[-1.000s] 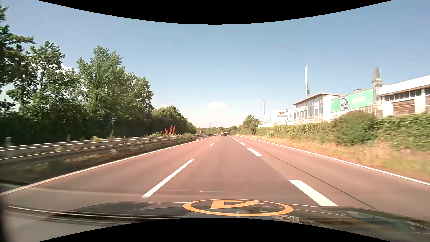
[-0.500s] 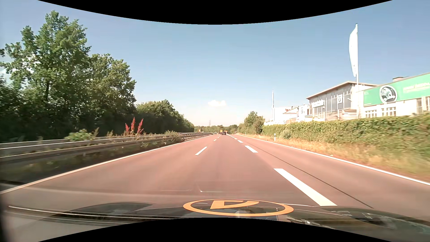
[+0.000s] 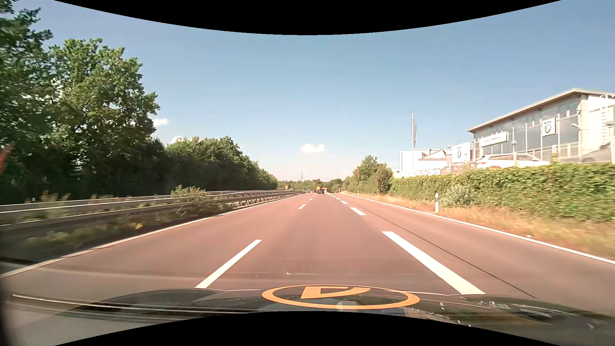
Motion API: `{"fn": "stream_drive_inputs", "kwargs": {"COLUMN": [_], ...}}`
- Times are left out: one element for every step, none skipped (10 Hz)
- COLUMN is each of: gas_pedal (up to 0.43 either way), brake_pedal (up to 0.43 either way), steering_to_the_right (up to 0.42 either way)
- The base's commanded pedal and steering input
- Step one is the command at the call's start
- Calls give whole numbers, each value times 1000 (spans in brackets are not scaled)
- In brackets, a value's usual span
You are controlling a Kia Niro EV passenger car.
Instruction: Follow the waypoints while adhering to traffic rules and regulations
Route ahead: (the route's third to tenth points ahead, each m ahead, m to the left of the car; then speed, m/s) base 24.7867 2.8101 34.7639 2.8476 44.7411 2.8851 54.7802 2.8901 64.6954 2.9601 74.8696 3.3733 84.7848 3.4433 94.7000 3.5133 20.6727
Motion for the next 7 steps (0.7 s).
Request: {"fn": "stream_drive_inputs", "kwargs": {"gas_pedal": [209,209,209,209,209,209,197], "brake_pedal": [0,0,0,0,0,0,0], "steering_to_the_right": [-4,-3,-3,-4,-3,-2,1]}}
